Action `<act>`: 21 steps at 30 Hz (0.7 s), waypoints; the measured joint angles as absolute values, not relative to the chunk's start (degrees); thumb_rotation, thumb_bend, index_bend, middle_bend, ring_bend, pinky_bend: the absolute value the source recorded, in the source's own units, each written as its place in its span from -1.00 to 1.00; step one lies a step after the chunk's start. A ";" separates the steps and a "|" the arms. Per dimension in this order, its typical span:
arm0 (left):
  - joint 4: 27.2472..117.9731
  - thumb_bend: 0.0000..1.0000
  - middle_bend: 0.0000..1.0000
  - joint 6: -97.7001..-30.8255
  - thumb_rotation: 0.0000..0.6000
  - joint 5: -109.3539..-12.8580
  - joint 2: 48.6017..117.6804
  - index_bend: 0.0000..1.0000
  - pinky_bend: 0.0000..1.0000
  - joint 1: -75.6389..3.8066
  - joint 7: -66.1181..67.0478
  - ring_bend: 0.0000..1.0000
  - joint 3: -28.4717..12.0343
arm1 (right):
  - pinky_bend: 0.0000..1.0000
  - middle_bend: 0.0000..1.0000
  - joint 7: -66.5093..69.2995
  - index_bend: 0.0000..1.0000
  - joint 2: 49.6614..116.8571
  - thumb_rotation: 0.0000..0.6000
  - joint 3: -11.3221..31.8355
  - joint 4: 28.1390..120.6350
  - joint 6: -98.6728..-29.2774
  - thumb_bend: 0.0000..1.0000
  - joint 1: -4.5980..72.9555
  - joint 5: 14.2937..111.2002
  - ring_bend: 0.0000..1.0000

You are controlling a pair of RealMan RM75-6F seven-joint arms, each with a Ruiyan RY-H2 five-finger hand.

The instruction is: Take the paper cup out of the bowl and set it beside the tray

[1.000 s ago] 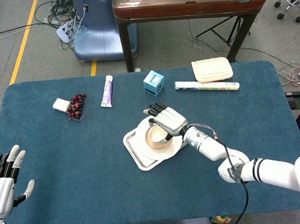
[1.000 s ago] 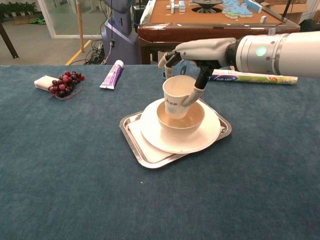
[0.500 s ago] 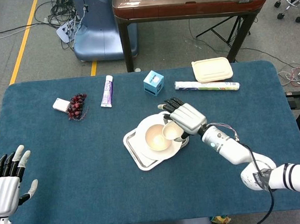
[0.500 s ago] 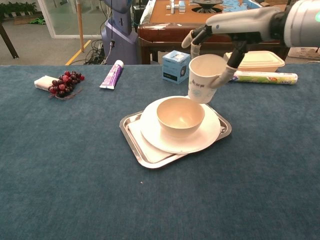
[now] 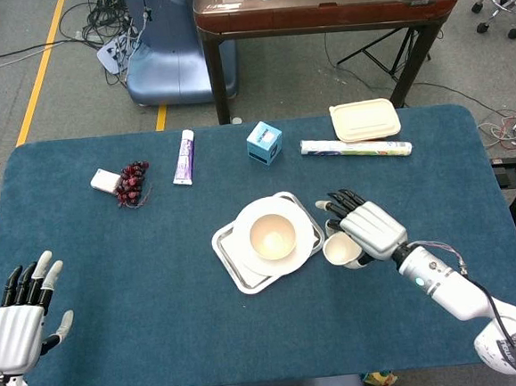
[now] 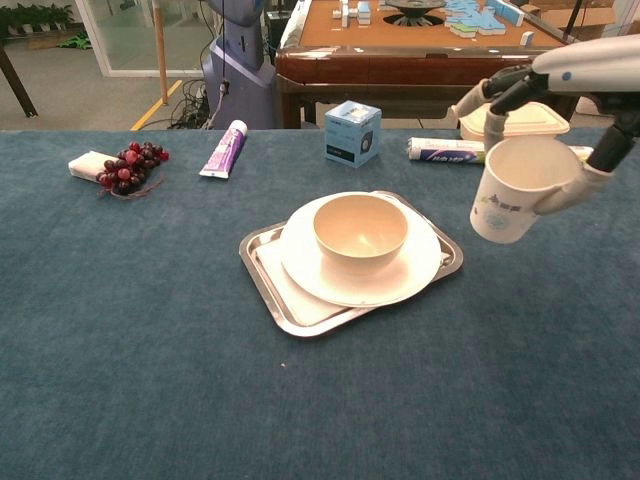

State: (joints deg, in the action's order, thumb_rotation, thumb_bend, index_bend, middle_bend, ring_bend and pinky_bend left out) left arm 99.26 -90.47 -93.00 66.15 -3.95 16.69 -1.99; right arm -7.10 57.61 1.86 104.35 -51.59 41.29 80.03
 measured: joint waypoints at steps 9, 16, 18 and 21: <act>99.79 -0.33 -1.00 -91.21 1.00 -93.76 65.96 -1.00 -1.00 -3.68 16.45 -1.00 -1.75 | -1.00 -0.75 -2.74 -0.11 61.53 1.00 -0.79 98.12 -52.86 -0.61 38.08 83.42 -1.00; 100.16 -0.33 -1.00 -91.90 1.00 -94.19 65.39 -1.00 -1.00 -3.38 15.51 -1.00 -1.72 | -1.00 -0.75 -0.96 -0.11 66.75 1.00 -1.94 91.78 -52.41 -0.61 36.92 84.95 -1.00; 100.27 -0.33 -1.00 -92.04 1.00 -94.30 65.27 -1.00 -1.00 -3.32 15.34 -1.00 -1.71 | -1.00 -0.75 -0.45 -0.11 68.01 1.00 -1.98 90.42 -52.04 -0.61 36.86 85.02 -1.00; 100.33 -0.33 -1.00 -92.19 1.00 -94.37 65.12 -1.00 -1.00 -3.23 15.10 -1.00 -1.73 | -1.00 -0.75 0.58 -0.11 69.69 1.00 -1.86 88.65 -51.50 -0.61 36.93 85.26 -1.00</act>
State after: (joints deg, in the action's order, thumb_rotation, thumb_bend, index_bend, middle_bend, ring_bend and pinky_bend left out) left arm 100.33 -92.19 -94.37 65.12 -3.23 15.10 -1.73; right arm 0.58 69.69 -1.86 88.65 -51.50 36.93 85.26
